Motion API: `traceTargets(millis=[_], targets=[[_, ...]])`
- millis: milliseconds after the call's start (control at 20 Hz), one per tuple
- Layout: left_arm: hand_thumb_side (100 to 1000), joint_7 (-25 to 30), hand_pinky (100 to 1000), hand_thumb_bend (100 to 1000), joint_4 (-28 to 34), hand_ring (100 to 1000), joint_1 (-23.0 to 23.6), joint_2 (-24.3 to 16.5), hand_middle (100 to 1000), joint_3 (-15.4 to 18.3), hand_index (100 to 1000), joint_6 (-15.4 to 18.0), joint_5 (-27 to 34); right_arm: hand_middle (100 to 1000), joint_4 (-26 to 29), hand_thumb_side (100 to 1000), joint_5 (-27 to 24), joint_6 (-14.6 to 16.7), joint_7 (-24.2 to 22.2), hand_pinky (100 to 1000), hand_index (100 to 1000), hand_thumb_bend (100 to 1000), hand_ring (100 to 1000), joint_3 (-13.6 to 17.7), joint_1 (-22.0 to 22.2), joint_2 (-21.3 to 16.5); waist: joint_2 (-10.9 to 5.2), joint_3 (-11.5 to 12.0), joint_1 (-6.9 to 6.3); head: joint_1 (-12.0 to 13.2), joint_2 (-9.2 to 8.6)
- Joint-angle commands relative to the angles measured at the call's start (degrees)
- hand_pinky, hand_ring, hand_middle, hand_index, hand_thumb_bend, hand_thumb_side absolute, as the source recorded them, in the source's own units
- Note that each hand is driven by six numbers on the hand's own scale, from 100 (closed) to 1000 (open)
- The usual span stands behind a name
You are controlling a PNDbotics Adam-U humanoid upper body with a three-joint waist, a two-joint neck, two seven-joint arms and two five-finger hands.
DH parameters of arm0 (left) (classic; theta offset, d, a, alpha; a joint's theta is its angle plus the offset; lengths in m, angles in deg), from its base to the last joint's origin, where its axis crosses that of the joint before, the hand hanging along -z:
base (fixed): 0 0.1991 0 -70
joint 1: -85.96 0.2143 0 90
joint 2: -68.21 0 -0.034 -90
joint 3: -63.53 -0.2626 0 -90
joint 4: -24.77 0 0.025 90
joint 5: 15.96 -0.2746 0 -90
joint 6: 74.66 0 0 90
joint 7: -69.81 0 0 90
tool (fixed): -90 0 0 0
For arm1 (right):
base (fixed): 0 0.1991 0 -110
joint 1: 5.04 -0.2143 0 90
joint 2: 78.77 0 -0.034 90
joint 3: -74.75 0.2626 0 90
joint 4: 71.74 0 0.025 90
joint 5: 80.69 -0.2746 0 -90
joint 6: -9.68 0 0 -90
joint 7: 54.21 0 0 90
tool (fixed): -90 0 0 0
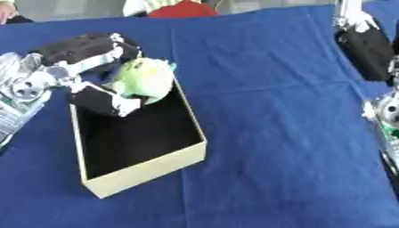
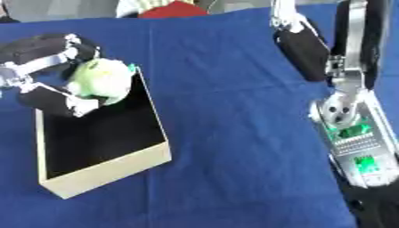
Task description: Pick up objects on the table and place them in the box.
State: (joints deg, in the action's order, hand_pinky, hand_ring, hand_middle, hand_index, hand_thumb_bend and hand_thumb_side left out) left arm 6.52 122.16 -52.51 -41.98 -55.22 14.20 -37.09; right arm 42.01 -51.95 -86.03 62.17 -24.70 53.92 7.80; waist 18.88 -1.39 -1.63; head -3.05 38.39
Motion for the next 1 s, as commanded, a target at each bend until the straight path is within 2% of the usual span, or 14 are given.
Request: traceTargets(millis=[50, 300, 500, 900, 1000], targets=[[349, 0.1, 259, 100, 1.5, 498, -0.3, -1.0, 581, 0.3, 695, -0.1, 2.1, 721, 0.8, 577, 0.3, 0.0, 0.3, 926, 878, 100, 768, 0.7, -0.3, -0.5, -1.42, 0.1, 0.1, -0.1, 0.66], [369, 0.5, 258, 100, 1.4, 496, 0.8, -1.0, 580, 0.2, 701, -0.2, 4.5, 721, 0.8, 577, 0.2, 0.0, 0.4, 926, 879, 100, 768, 0.6, -0.4, -0.4, -1.27, 0.0, 0.26, 0.0, 0.56], [375, 0.9, 277, 100, 0.2, 511, 2.1, -0.6, 593, -0.2, 711, -0.8, 3.9, 721, 0.8, 577, 0.1, 0.0, 0.5, 926, 878, 100, 767, 0.6, -0.4, -0.4, -1.1, -0.2, 0.39, 0.0, 0.53], [396, 5.3, 369, 100, -4.3, 589, 2.6, 2.1, 661, -1.4, 748, 0.7, -4.0, 721, 0.8, 577, -0.2, 0.0, 0.5, 926, 879, 100, 767, 0.5, -0.4, -0.1, -0.98, -0.5, 0.55, 0.3, 0.45], [419, 7.1, 396, 138, -5.3, 616, 2.6, 3.1, 684, -1.6, 768, 1.3, -6.3, 720, 0.8, 577, -0.2, 0.1, 0.5, 926, 879, 100, 767, 0.5, -0.4, -0.1, -1.02, -0.5, 0.55, 0.3, 0.43]])
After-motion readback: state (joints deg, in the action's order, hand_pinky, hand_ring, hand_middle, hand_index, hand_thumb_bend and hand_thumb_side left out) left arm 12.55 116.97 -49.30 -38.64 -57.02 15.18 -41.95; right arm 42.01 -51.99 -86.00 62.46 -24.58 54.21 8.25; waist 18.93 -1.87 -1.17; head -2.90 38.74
